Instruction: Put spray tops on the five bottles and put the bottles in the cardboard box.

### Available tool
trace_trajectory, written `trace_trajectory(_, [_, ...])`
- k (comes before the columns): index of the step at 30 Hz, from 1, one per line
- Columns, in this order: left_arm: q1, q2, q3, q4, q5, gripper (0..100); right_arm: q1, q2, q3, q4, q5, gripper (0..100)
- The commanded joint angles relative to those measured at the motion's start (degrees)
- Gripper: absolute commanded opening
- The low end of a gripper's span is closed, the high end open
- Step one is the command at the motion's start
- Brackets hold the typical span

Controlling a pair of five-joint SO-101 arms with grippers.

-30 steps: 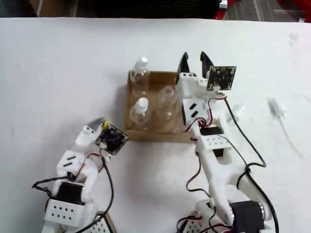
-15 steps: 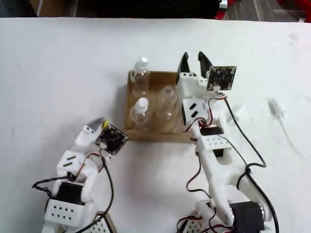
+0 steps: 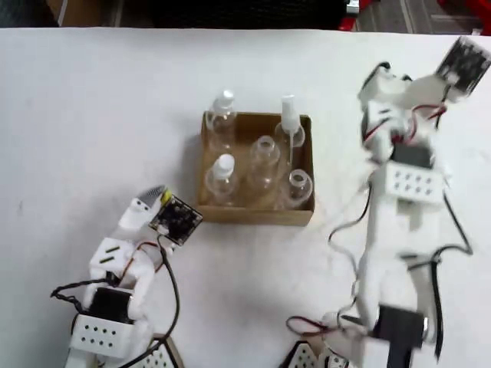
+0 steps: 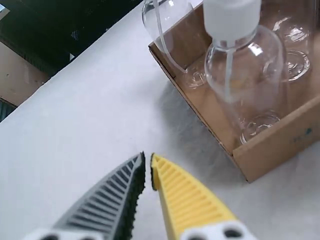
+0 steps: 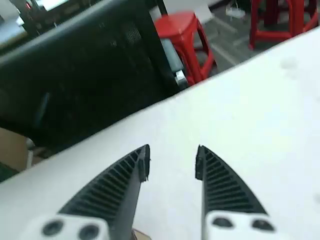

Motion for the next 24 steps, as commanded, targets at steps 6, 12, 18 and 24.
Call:
trace_trajectory(6, [0.6,0.3,-0.2,-1.0,-0.4,2,7.5,22.7,-29.1,30.5,-0.4,12.2])
trace_trajectory(12, [0.5,0.3,-0.2,-1.0,-0.4,2,7.8,35.9,-39.0,42.8,-0.4,12.2])
trace_trajectory(18, [0.5,0.3,-0.2,-1.0,-0.4,2,7.9,45.8,-44.8,44.1,-0.4,12.5])
trace_trajectory(24, [0.4,0.3,-0.2,-1.0,-0.4,2,7.4,52.5,-49.7,44.4,-0.4,12.5])
